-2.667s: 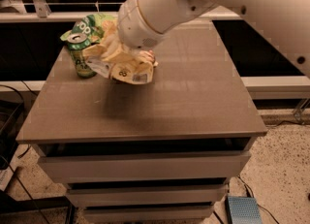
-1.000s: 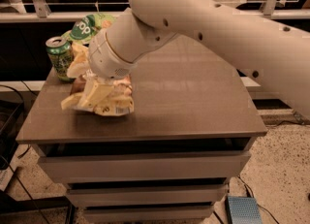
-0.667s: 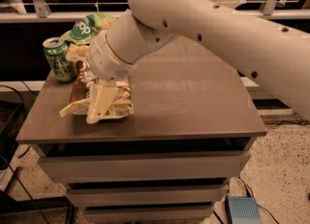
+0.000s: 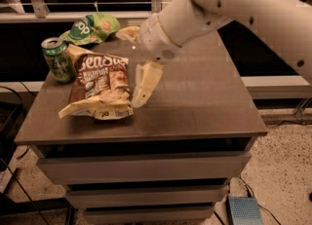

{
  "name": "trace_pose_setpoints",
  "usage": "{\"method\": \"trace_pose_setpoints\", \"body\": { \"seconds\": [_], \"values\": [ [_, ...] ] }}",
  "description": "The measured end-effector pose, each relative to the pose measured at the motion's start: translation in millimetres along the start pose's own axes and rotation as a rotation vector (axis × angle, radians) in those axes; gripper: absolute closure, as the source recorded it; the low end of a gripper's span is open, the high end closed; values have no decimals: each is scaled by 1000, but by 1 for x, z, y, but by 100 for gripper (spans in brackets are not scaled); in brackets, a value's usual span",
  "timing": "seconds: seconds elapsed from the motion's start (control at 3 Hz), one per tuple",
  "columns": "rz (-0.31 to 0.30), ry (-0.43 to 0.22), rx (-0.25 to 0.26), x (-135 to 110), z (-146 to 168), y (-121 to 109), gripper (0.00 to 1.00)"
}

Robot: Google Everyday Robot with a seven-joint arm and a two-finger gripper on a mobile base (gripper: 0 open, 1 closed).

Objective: Move brown chip bag near green can

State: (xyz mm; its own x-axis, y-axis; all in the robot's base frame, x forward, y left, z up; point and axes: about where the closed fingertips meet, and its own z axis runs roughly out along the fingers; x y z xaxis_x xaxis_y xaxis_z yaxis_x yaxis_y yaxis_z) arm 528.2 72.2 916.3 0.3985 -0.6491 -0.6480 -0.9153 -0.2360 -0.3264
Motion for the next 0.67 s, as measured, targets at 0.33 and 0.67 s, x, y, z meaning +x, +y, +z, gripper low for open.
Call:
{"method": "trace_pose_setpoints", "body": {
  "seconds": [0.33, 0.67],
  "values": [
    [124, 24, 46, 62, -66, -5, 0],
    [122, 30, 57, 64, -75, -8, 0]
  ]
}}
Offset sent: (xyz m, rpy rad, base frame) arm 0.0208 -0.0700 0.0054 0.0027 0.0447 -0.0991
